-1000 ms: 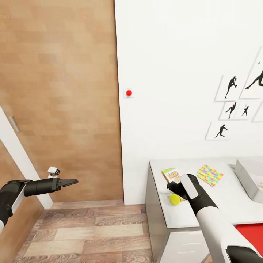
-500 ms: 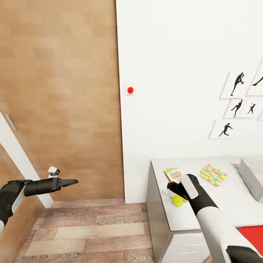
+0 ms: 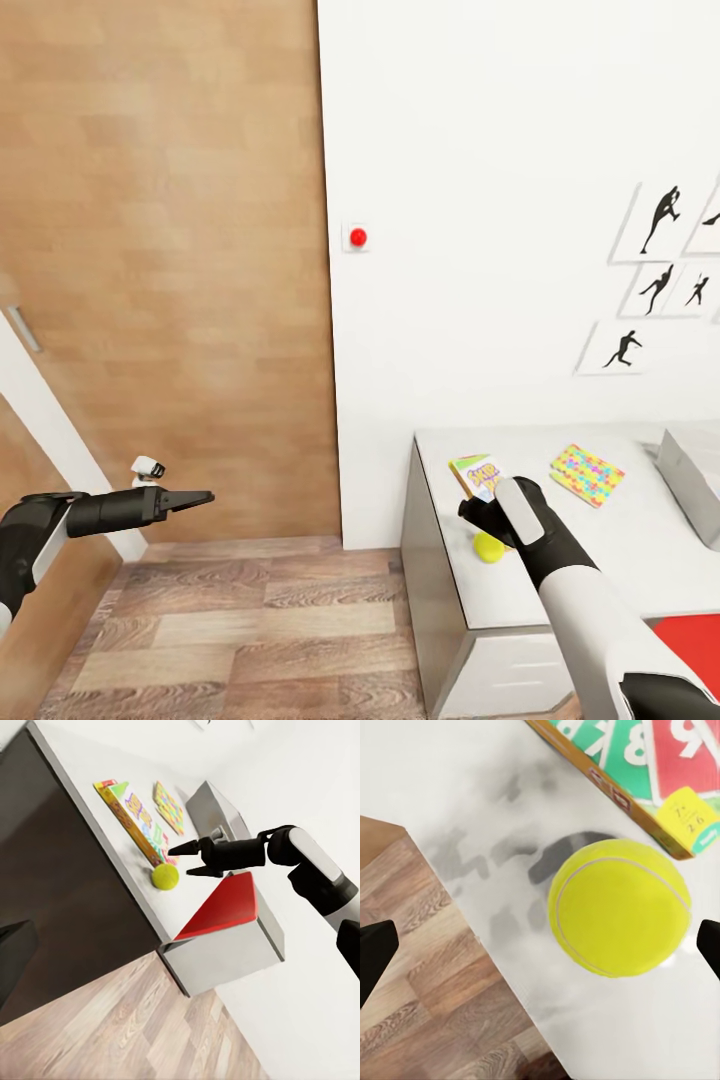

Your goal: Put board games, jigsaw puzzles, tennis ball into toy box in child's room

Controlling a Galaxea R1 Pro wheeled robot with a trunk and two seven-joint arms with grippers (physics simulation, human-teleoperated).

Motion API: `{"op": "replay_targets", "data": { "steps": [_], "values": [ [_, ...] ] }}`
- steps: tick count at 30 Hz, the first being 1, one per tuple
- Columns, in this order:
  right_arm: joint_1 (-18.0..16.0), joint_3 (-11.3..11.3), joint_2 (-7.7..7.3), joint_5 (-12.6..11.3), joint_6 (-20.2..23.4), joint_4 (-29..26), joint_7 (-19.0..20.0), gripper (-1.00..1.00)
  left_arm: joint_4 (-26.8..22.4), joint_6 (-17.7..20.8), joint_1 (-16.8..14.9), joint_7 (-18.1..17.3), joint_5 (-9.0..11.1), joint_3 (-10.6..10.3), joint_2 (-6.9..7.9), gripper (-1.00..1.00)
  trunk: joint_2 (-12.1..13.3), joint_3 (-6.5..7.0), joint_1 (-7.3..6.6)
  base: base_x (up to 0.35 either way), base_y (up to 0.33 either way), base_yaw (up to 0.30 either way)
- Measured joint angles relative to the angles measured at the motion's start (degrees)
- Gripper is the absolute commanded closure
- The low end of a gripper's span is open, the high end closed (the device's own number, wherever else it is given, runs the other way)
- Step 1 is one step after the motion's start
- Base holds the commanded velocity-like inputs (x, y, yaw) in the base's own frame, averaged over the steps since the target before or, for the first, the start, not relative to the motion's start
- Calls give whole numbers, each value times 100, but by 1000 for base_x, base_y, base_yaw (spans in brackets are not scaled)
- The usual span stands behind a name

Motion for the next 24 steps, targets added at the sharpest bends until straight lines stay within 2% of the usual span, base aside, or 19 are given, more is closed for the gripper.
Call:
{"op": "replay_targets", "data": {
  "steps": [11,24],
  "values": [
    [-1,-28,-193,-16,-12,50,-1,-100,0,-4,0,0,0,1,10,-100,0,-102,0,0,0,0],
    [0,-44,-232,-16,-99,143,0,-100,0,-1,0,0,0,0,9,-100,-1,-151,0,0,0,0]
  ]
}}
